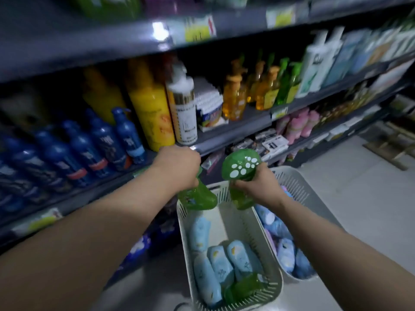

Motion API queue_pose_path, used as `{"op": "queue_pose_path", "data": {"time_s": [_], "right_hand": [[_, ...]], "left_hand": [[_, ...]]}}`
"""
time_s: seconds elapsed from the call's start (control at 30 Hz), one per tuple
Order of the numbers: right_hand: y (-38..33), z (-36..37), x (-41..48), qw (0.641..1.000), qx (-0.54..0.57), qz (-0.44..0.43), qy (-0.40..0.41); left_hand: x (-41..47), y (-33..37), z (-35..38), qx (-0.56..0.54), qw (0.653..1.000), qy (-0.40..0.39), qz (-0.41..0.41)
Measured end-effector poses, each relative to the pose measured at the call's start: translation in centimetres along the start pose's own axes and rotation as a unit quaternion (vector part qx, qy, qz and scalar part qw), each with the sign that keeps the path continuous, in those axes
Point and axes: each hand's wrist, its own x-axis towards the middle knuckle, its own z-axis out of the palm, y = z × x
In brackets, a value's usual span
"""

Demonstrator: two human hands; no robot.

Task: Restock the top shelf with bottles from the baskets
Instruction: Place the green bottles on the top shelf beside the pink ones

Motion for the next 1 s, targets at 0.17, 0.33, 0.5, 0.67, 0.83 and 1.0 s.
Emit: {"op": "queue_pose_path", "data": {"time_s": [0.17, 0.33, 0.5, 0.67, 0.83, 1.0], "right_hand": [[-9.1, -6.1, -2.2, 0.997, -0.001, -0.076, -0.001], [-18.3, -10.0, -3.8, 0.990, -0.004, -0.142, 0.002], [-26.2, -10.6, -4.9, 0.977, -0.003, -0.213, -0.004], [-31.5, -9.1, -4.2, 0.968, 0.022, -0.249, -0.011], [-34.5, -7.1, -2.7, 0.958, 0.064, -0.280, 0.011], [-37.9, -4.0, -0.8, 0.953, 0.094, -0.287, 0.001]], "left_hand": [[-4.3, -3.2, -9.2, -0.038, 0.998, 0.020, -0.036], [-8.6, -6.8, -17.0, -0.097, 0.992, 0.055, -0.066], [-11.0, -10.4, -21.9, -0.104, 0.981, 0.110, -0.120], [-12.3, -15.5, -24.6, -0.084, 0.970, 0.169, -0.153], [-11.9, -20.6, -24.9, -0.048, 0.954, 0.219, -0.200], [-10.7, -26.1, -24.2, -0.070, 0.941, 0.238, -0.228]]}}
